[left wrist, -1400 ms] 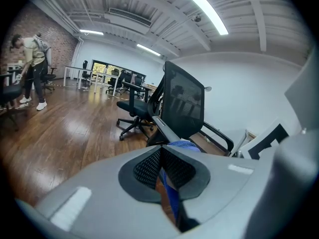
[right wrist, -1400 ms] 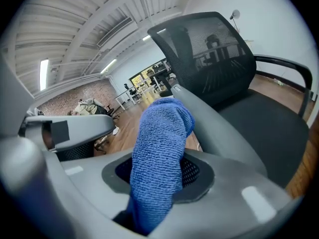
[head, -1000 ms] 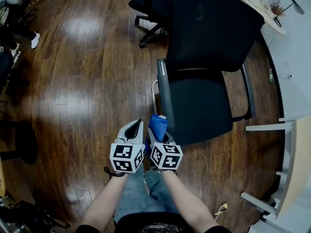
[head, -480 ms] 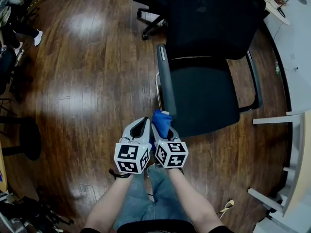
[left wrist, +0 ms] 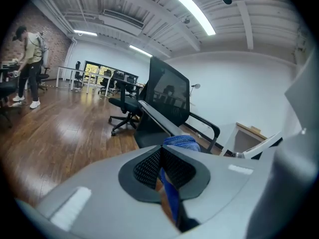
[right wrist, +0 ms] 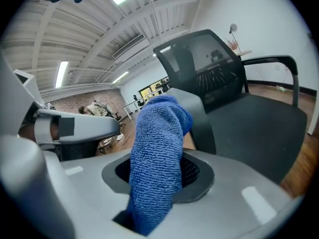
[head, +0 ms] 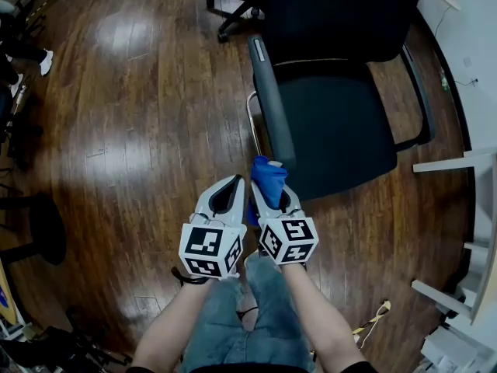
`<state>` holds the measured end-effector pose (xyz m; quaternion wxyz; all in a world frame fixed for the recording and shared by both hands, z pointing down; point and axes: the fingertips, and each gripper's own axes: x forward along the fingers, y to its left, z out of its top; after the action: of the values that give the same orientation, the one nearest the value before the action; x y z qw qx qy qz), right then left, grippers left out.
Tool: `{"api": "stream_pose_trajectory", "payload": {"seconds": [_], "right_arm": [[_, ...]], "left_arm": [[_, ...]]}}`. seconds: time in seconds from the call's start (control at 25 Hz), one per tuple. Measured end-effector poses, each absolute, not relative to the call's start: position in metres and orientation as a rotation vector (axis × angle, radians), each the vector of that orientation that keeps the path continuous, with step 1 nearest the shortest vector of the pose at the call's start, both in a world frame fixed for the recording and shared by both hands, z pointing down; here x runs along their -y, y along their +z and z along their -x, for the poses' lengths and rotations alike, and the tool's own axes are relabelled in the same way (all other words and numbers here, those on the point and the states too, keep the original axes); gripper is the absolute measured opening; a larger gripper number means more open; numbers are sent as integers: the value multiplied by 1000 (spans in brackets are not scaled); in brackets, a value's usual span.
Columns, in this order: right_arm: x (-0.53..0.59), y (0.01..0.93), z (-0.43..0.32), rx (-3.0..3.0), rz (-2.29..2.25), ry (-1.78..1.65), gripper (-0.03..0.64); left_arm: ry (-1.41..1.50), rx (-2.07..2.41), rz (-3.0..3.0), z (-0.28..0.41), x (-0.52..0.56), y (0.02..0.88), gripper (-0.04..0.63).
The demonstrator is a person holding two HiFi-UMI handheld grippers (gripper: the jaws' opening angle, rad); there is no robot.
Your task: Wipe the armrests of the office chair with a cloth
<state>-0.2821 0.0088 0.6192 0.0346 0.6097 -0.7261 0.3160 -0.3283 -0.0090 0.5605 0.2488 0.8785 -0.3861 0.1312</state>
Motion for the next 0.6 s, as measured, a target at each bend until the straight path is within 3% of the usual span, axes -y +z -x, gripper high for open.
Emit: {"api": "stream_pose_trajectory", "payload": {"seconds": [0.6], "right_arm": [[-34, 725, 269, 2103, -2015, 1032, 137]], "left_arm": [[416, 934, -2495, 326, -17, 626, 3]]}}
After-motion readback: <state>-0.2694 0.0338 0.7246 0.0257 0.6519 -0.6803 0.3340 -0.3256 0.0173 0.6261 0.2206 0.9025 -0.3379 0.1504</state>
